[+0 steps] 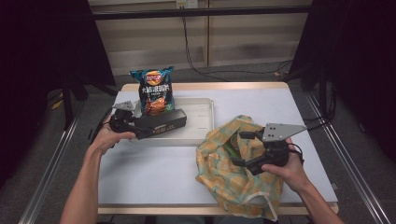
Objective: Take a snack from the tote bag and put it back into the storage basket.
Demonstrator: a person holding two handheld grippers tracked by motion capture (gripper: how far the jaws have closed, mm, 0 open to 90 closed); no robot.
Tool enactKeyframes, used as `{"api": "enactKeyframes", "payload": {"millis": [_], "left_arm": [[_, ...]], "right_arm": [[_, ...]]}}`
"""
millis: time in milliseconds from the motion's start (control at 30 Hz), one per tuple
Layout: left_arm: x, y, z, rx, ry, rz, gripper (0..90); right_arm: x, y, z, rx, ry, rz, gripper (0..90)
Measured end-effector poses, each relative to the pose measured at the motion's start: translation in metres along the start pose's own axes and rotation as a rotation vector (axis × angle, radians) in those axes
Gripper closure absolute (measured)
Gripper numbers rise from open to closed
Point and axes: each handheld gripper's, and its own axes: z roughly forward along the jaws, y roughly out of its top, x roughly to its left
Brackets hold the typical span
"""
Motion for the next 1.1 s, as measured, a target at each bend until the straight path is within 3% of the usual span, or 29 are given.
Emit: {"api": "enactKeyframes", "payload": {"millis": [500,633,800,967,1000,1067,1100], "left_arm": [[0.004,-0.003,0.003,0.016,0.027,-0.048,20.5],[0.003,0.000,0.003,-0.022,0.030,-0.061,17.7],[-0.003,0.012,-0.004,-0.066,0.067,-0.073,17.4],[-0.010,0.022,-0.007,-0.112,0.074,-0.085,29.6],[-0.010,0.023,-0.007,-0.117,0.086,-0.084,39.0],[-0.011,0.026,-0.006,-0.131,0.075,-0.098,48.0],[-0.011,0.028,-0.005,-0.130,0.096,-0.110,59.9]], "right_arm": [[0.001,-0.001,0.001,0.006,0.003,0.001,10.5],[0.000,-0.002,0.002,0.007,0.004,0.001,10.5],[0.000,-0.001,0.001,0.005,-0.001,0.001,10.5],[0.000,-0.001,-0.001,-0.001,-0.005,0.003,10.5],[0.000,-0.001,-0.001,0.000,-0.005,0.004,10.5],[0.000,-0.002,0.000,-0.001,-0.003,0.003,10.6],[0.000,-0.002,0.000,0.001,-0.005,0.004,10.5]]}}
